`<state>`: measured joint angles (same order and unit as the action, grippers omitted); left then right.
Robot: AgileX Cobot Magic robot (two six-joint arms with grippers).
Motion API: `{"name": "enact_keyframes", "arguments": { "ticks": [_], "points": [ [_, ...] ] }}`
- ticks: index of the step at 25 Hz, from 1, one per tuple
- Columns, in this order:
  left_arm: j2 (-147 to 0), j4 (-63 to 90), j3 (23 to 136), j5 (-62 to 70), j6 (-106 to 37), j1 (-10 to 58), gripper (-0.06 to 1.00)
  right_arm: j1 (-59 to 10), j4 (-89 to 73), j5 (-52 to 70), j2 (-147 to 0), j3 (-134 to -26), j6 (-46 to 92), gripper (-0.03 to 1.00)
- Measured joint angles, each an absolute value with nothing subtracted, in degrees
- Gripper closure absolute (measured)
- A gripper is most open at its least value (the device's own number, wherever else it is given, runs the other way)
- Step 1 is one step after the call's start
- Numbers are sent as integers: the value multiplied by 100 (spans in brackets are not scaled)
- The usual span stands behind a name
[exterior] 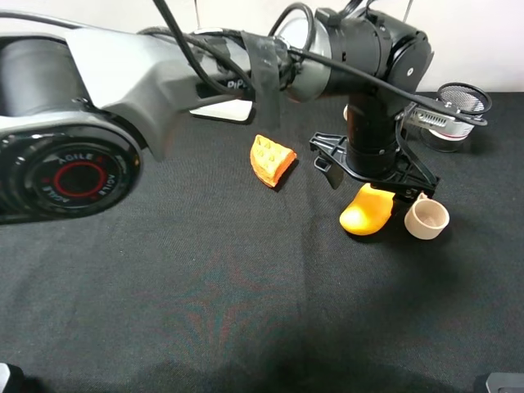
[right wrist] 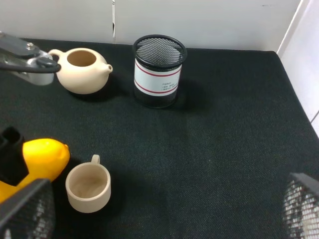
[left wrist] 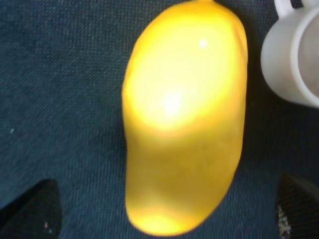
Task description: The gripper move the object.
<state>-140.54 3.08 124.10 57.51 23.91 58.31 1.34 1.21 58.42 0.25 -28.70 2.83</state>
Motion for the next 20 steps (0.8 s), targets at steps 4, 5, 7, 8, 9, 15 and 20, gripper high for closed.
{"name": "enact_keyframes", "arguments": {
  "ticks": [4,5,7,8,9,15,20],
  "points": [
    [-13844,254,12410,5982,2279,5831,4,134,104,5842,25,-2870,283,27],
    [-13803,223,12410,6035,2254,5831,4,134,89,5842,25,-2870,283,27],
    [-13711,127,12410,6144,2176,5831,4,134,54,5842,25,-2870,283,27],
    [-13675,98,12416,6221,2150,5831,4,134,0,5842,25,-2870,283,27],
    [-13639,55,12421,6283,2119,5831,4,134,-35,5842,25,-2870,283,27],
    [-13323,-449,12441,6754,1915,5831,4,134,-359,5842,25,-2870,283,27],
    [-13100,-704,12460,6754,1665,5831,4,134,-470,5842,25,-2870,283,27]
  ]
}}
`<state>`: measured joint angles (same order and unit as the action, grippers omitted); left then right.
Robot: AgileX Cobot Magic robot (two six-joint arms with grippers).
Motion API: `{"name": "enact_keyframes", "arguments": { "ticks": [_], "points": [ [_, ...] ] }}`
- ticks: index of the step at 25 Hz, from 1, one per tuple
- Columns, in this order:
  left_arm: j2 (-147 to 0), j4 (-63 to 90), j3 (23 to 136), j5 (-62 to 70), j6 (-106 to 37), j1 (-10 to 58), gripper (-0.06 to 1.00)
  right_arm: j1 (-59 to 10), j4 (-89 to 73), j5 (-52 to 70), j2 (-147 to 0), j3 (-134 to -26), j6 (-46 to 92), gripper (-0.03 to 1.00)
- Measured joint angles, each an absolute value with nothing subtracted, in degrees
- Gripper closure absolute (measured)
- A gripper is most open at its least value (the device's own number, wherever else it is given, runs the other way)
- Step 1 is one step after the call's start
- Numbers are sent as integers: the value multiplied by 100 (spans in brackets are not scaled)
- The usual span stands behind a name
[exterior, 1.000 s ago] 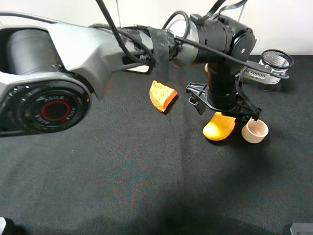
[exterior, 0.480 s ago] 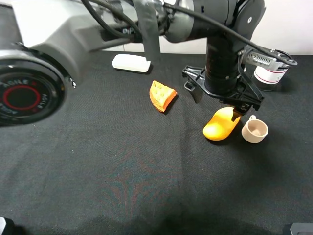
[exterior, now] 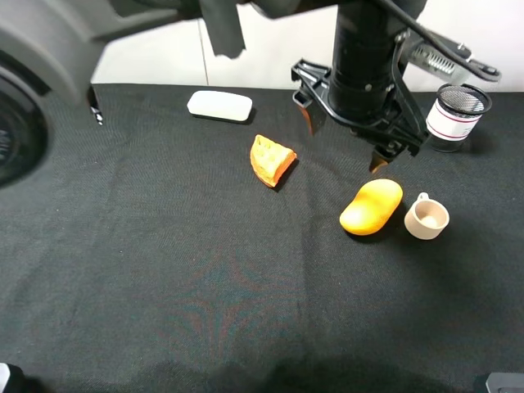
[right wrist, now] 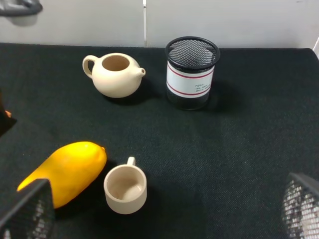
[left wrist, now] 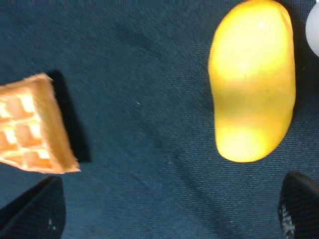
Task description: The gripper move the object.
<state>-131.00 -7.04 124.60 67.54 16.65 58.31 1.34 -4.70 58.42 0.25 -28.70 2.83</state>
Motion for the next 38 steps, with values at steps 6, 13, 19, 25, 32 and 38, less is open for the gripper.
{"name": "enact_keyframes", "arguments": {
  "ticks": [6,13,19,25,32,38],
  "points": [
    [-12758,-778,12460,6760,1362,5831,4,134,-493,5842,25,-2870,283,27],
    [-12332,-807,12428,6766,991,5826,4,134,-493,5842,25,-2870,283,27],
    [-11835,-948,12110,6766,829,5826,4,134,-517,5842,25,-2870,283,27],
    [-11163,-1073,11479,6766,758,5826,4,134,-517,5842,25,-2870,283,27],
    [-10297,-1096,10600,6766,517,5826,4,134,-517,5842,25,-2870,283,27],
    [-9536,-1117,9866,6766,351,5826,4,134,-517,5842,25,-2870,283,27]
  ]
}}
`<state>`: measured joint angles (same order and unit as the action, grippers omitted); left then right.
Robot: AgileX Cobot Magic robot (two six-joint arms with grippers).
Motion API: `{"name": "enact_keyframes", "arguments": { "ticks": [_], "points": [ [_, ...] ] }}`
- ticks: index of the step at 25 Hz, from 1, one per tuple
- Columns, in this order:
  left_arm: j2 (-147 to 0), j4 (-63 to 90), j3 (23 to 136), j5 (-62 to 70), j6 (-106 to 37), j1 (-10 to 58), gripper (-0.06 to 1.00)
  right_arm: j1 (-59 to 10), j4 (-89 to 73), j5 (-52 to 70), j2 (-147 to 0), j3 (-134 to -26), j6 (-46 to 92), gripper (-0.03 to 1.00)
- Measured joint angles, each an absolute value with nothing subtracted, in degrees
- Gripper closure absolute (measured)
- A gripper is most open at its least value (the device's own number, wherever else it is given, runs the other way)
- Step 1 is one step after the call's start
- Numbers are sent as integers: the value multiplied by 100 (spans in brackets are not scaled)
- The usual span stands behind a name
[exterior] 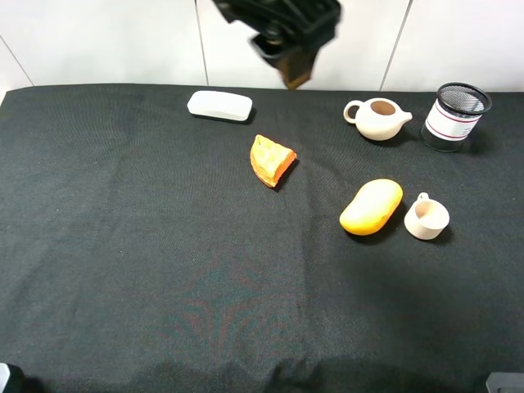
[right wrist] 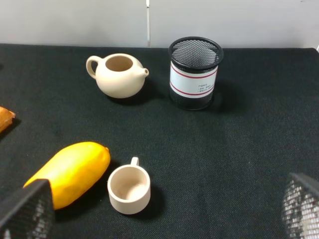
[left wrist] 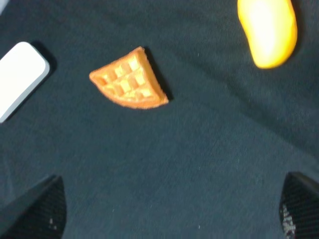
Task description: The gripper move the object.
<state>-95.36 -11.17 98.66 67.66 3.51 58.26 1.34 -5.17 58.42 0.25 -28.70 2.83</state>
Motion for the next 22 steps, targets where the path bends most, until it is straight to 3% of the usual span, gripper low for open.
{"name": "enact_keyframes", "arguments": {
  "ticks": [22],
  "points": [
    [-5419,-1535,6703,6770,340,5826,4,134,-517,5842,25,-2870,283,27]
  ]
}}
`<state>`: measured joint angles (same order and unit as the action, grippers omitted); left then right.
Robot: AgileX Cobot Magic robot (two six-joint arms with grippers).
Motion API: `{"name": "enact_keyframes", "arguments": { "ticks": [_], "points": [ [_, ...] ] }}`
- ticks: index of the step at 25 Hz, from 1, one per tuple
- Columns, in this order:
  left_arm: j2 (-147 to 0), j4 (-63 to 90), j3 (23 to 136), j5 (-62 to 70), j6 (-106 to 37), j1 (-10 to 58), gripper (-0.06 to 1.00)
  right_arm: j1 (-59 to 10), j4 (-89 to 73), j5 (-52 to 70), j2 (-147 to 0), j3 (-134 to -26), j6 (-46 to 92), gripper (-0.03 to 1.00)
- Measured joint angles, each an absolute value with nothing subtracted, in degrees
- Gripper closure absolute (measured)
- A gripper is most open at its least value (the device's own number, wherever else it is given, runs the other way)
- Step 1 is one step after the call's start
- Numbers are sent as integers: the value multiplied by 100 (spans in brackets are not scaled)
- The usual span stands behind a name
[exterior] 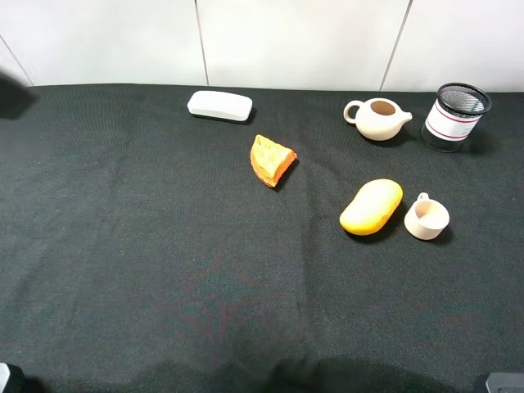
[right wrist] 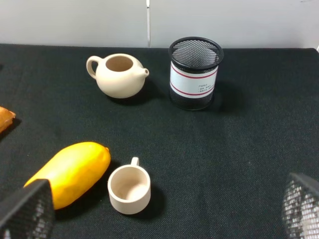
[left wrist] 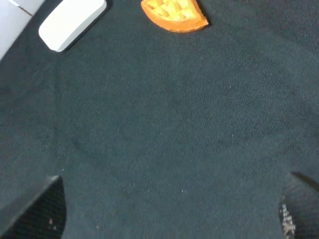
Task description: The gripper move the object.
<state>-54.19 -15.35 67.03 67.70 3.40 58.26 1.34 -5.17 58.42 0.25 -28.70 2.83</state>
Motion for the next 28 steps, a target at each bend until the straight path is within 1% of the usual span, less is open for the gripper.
{"name": "enact_keyframes", "arguments": {
  "ticks": [6,8,11,21,28],
  "points": [
    [-4300,-1747,6066,6770,340,5826,4,134,-517,5842,25,-2870,283,27],
    [-4027,-1785,5944,6770,340,5729,4,134,-517,5842,25,-2870,283,27],
    [-3666,-1818,5792,6770,340,5354,4,134,-517,5842,25,-2870,283,27],
    [-2306,-1830,5117,6770,333,3668,4,134,-517,5842,25,-2870,283,27],
    [-1377,-1824,4497,6770,333,2782,4,134,-517,5842,25,-2870,283,27]
  ]
}}
